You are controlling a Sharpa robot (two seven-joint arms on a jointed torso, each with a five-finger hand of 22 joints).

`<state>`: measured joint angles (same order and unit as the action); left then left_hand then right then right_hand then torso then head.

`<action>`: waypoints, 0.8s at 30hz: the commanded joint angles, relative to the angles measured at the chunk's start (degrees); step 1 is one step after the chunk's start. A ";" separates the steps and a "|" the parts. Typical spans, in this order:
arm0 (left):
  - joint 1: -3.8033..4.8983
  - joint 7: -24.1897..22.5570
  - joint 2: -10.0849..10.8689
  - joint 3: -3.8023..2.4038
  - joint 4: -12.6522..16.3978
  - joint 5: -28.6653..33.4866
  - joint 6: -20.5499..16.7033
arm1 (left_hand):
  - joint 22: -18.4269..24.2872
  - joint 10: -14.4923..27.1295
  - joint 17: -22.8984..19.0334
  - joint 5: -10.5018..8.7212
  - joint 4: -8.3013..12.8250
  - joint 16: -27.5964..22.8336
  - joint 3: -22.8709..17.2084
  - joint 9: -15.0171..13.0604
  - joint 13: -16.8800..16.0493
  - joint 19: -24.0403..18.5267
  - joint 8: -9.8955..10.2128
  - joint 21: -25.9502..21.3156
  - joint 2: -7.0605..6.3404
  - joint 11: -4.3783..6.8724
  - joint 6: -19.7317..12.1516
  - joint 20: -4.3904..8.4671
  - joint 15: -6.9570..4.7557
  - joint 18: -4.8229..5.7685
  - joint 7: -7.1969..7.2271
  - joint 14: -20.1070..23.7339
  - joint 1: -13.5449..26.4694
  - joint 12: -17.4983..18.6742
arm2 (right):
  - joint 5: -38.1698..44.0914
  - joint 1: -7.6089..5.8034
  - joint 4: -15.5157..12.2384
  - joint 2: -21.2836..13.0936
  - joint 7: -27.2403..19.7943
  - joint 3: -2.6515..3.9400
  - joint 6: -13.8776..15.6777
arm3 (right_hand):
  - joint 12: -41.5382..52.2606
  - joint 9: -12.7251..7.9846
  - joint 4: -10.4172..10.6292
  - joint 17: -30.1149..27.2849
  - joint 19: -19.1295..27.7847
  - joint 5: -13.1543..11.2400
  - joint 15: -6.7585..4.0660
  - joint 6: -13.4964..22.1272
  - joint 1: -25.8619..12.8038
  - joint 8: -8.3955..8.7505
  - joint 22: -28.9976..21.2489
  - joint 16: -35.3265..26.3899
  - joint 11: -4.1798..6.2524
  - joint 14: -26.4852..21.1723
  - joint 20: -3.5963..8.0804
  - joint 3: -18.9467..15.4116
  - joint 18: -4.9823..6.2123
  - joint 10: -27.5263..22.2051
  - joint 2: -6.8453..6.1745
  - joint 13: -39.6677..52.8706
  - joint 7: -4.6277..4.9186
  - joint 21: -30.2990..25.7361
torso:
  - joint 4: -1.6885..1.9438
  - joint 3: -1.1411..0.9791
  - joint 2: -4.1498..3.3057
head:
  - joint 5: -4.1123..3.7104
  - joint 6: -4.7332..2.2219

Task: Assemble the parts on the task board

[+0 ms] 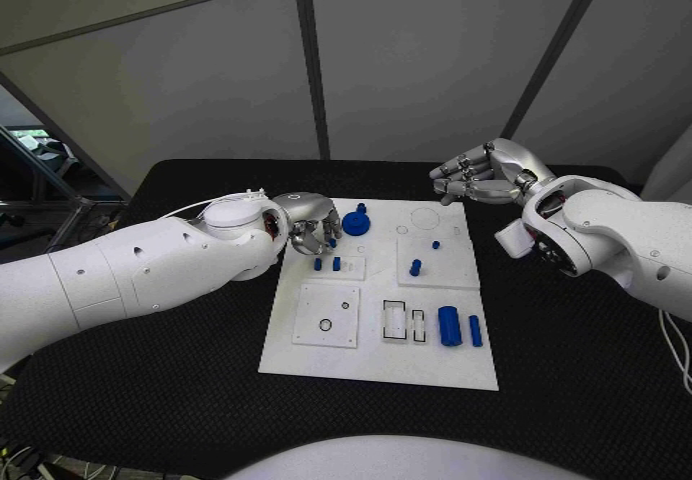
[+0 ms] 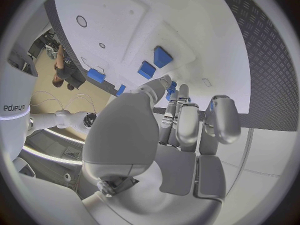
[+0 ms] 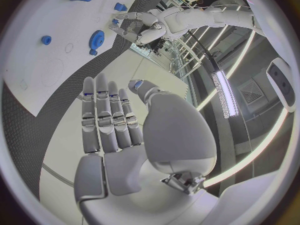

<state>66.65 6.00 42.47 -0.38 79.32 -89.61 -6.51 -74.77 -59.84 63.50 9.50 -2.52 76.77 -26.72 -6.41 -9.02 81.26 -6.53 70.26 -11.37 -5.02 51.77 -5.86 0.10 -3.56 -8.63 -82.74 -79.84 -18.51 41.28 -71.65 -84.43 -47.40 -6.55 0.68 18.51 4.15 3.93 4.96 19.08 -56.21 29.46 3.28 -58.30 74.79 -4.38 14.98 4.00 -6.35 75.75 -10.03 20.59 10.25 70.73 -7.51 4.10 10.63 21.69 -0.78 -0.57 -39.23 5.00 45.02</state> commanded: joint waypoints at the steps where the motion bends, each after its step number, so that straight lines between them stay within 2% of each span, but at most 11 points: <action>1: 0.02 0.05 0.49 -0.02 0.36 0.03 0.05 | 0.09 0.61 -0.24 0.07 -0.20 0.37 0.23 0.49 0.11 -0.24 0.70 -0.34 -0.20 0.13 -1.25 -0.24 0.27 -1.11 0.18 0.24 0.55 0.59 | 0.64 -0.11 0.12 -0.09 -0.11 0.03 -0.32 | -0.17 0.00 0.09 -0.06 -0.53 0.34 0.23 -0.06 -0.13 0.18 -0.08 -0.26 -0.41 0.03 0.06 0.35 0.18 -0.13 0.15 -0.08 0.29 -0.41 | 0.03 0.04 0.03 | -0.03 -0.10; 5: 0.01 0.10 1.46 -0.14 0.95 0.03 -0.47 | 0.35 1.64 -0.66 0.08 -0.34 0.30 0.98 1.15 0.22 -0.46 1.50 -0.85 -0.45 -0.15 -2.73 -0.35 0.47 -1.19 0.74 0.43 0.77 1.19 | 3.73 -0.11 0.38 -0.27 0.40 0.03 -0.47 | -0.20 -0.01 -0.49 -0.14 -0.60 0.25 0.20 0.01 0.48 0.20 -0.10 -0.28 -0.42 -0.03 0.12 0.52 0.18 -0.25 -0.10 -0.12 0.31 -0.47 | 0.03 0.05 0.03 | -0.06 -0.17; 11: 0.00 -0.45 3.22 -1.88 1.95 0.56 -3.10 | 1.59 3.10 -1.21 0.08 -0.59 0.18 2.07 1.58 0.44 -1.29 1.72 -2.71 -0.55 -0.61 -3.33 -0.62 0.82 -1.56 0.98 0.68 0.90 1.87 | 10.84 -0.11 1.19 -0.50 1.79 0.02 -1.63 | -0.27 0.11 -2.32 -0.09 -1.60 -1.82 -0.17 -0.72 2.32 -0.16 0.38 0.25 -0.32 1.18 0.59 0.67 0.23 -0.50 -0.17 -0.21 0.20 0.30 | 0.06 0.05 0.05 | -0.04 -0.35; 13: 0.00 -0.69 3.64 -2.27 2.18 1.05 -3.86 | 1.75 3.20 -1.24 0.12 -0.64 0.20 2.16 1.58 0.44 -1.40 1.56 -2.96 -0.39 -0.64 -3.07 -0.67 0.86 -1.61 0.84 0.71 0.84 1.88 | 12.85 -0.11 1.39 -0.53 2.23 0.02 -2.07 | -0.32 0.13 -2.84 0.29 -2.75 -2.86 -0.60 -1.03 2.76 -0.28 0.94 1.05 -0.14 2.82 1.04 0.40 0.29 -0.70 -0.05 -0.25 -0.01 1.28 | 0.07 0.05 0.05 | -0.06 -0.43; 15: 0.00 -1.03 4.19 -2.71 2.45 2.10 -4.87 | 1.97 3.19 -1.26 0.13 -0.73 0.27 2.30 1.54 0.41 -1.54 1.13 -3.34 -0.15 -0.65 -2.36 -0.73 0.89 -1.69 0.56 0.74 0.75 1.79 | 15.88 -0.10 1.61 -0.55 2.92 0.02 -2.64 | -0.25 0.15 -3.56 1.25 -5.02 -4.34 -1.45 -1.48 3.36 -0.42 2.11 2.85 0.33 6.14 2.08 -0.18 0.36 -0.69 0.18 -0.24 -0.40 3.36 | 0.06 0.05 0.06 | -0.07 -0.52; 18: -0.01 -1.68 5.04 -3.22 2.73 4.94 -6.32 | 2.91 2.97 -1.51 0.16 -0.73 0.28 2.09 1.39 0.37 -2.12 0.21 -4.73 0.27 -0.60 -0.78 -0.76 0.87 -1.99 0.02 0.85 0.44 1.61 | 21.11 -0.10 1.73 -0.60 4.08 0.02 -3.56 | 0.07 0.20 -4.34 2.87 -7.49 -6.08 -2.48 -2.35 3.93 -0.69 3.92 5.48 0.99 9.93 3.49 -1.00 0.33 0.15 0.47 -0.14 -1.04 6.36 | 0.01 0.05 0.07 | -0.02 -0.63; 20: -0.01 -2.25 5.78 -3.45 2.90 8.34 -7.15 | 4.26 2.68 -2.14 0.17 -0.72 0.03 1.78 1.34 0.35 -2.99 -0.37 -6.69 0.45 -0.56 0.20 -0.74 0.84 -2.39 -0.14 1.15 0.30 1.46 | 25.67 -0.09 1.65 -0.65 5.03 0.02 -4.12 | 0.22 0.19 -4.69 5.02 -8.83 -6.67 -3.17 -3.16 4.11 -0.81 5.77 9.05 1.32 10.82 4.50 -1.52 0.15 1.04 0.92 -0.09 -1.66 9.15 | 0.03 0.03 0.03 | -0.36 -0.90; 23: 0.00 -3.53 7.21 -3.65 3.18 16.63 -8.29 | 5.48 0.73 -2.49 0.14 -0.77 -0.03 1.31 1.26 0.01 -3.74 -1.20 -8.53 0.60 -0.15 1.64 -0.54 0.53 -2.75 -0.26 1.34 0.31 0.39 | 33.39 -0.06 1.23 -0.70 6.64 0.01 -4.73 | 0.14 0.14 -5.09 8.73 -9.11 -6.88 -3.73 -4.18 4.33 -0.78 8.42 15.62 1.78 10.86 5.27 -1.71 0.10 1.87 1.26 -0.05 -2.22 12.72 | -0.02 -0.01 0.03 | -1.01 -1.31; 24: 0.00 -4.13 7.75 -3.68 3.31 19.93 -8.71 | 7.42 0.40 -7.78 0.14 -0.72 -3.06 1.05 1.20 -0.03 -5.03 -1.58 -11.34 0.58 -0.19 2.33 -0.49 0.53 -3.26 -0.29 3.65 0.28 0.19 | 36.10 -0.04 1.01 -0.72 7.24 0.00 -4.90 | 0.07 0.11 -5.18 9.74 -9.02 -7.15 -3.78 -4.36 4.37 -0.69 9.19 17.42 1.98 10.89 5.39 -1.62 0.09 2.01 1.31 -0.05 -2.26 13.72 | -0.05 -0.05 0.02 | -1.44 -1.43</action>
<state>66.59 4.44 49.91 -4.02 82.48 -80.58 -11.99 -67.16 -59.22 54.90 9.50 -3.23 73.21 -25.56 -5.19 -9.01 76.08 -8.10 58.67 -11.21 -5.32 54.05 -6.35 0.68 -6.62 -8.91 -78.75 -79.54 -18.19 65.30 -71.62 -83.12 -48.11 -2.17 0.66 15.62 4.15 4.09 0.06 28.13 -65.34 22.61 -0.22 -62.28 79.03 -4.82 23.65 20.17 -4.40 83.94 -5.00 18.85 10.24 72.49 -6.45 3.96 8.27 34.72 -0.73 -0.53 -39.17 4.05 43.83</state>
